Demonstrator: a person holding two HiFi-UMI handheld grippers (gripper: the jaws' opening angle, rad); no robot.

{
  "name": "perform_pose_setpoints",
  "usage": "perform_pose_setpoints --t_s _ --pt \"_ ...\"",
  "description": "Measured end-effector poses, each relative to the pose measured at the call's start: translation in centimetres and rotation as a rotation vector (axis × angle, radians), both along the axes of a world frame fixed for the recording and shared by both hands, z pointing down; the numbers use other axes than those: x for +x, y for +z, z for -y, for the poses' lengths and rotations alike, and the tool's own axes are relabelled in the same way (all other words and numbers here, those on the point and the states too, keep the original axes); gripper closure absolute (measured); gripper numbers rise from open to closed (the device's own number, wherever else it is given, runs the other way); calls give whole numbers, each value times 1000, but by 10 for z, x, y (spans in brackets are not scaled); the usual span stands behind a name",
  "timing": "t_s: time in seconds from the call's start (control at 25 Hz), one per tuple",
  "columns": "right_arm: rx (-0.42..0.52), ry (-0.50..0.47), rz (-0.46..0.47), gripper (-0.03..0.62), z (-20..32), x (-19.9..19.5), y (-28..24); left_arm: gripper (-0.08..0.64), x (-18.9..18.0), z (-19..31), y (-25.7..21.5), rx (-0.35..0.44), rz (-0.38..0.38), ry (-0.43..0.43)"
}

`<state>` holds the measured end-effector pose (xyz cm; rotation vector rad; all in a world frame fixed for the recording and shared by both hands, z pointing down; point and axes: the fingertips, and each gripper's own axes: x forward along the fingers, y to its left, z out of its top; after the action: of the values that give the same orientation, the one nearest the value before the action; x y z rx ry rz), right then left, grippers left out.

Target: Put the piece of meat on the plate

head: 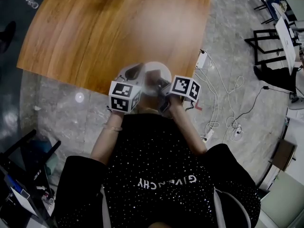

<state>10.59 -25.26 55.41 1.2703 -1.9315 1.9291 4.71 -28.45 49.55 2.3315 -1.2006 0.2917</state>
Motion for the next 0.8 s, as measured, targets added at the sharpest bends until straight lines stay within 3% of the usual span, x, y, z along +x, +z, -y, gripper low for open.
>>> perform_pose_setpoints --t_s 0.28,0.44,0.64,0.8 --pt "-12 -16 -4 476 -1 2 -1 551 4 0 -5 12 9 5" --pt "-11 -49 -24 432 -3 -2 -1 551 6 1 -10 22 1 10" --pt "6 -76 -141 387 -2 2 -4 551 9 3 -11 25 -4 19" --pt "48 -144 -311 365 -2 11 -1 551 12 4 -10 23 -5 25"
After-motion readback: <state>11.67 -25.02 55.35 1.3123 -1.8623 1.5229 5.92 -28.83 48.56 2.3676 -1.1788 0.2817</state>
